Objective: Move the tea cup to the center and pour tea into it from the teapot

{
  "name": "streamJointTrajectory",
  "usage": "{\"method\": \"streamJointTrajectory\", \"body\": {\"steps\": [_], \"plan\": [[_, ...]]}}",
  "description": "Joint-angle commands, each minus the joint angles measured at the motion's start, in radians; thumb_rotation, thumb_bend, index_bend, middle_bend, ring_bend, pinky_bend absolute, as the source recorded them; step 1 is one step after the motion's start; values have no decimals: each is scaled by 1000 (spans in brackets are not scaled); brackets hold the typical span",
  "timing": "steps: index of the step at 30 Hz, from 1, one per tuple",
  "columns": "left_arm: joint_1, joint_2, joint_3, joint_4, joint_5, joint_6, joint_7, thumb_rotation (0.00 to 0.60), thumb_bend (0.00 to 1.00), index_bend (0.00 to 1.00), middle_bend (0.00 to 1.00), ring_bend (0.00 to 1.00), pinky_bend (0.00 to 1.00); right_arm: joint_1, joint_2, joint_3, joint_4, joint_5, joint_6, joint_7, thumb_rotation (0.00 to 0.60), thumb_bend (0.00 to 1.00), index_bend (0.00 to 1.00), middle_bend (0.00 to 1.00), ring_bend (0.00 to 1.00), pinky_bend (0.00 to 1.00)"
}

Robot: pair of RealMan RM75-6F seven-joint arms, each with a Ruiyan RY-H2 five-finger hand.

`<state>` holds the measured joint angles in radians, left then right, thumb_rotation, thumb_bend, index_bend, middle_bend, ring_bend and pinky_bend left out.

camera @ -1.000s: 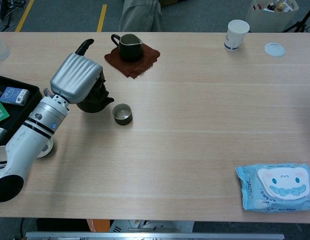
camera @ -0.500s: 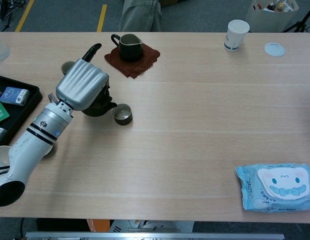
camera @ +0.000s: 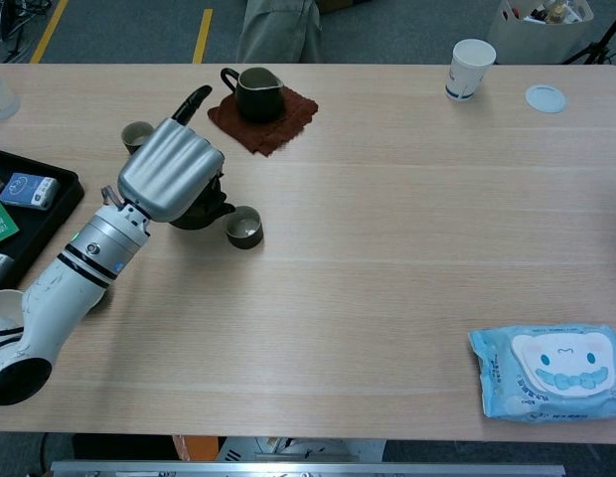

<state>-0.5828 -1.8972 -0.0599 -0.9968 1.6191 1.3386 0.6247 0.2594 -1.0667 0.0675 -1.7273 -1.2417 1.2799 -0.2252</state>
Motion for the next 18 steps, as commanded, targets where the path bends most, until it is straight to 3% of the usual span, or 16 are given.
{"method": "streamJointTrajectory", "body": {"steps": [1, 18], "plan": [[-3, 1, 0, 2, 4, 1, 4, 489, 265, 996, 1000, 866, 46, 0, 1, 4, -1, 2, -3, 1, 600, 288, 135, 215, 62, 80], [-12, 29, 20, 0, 28, -18, 49, 493, 265, 993, 1000, 866, 46, -4, 7, 17, -10, 10, -20, 11, 600, 287, 135, 214, 62, 80]]}}
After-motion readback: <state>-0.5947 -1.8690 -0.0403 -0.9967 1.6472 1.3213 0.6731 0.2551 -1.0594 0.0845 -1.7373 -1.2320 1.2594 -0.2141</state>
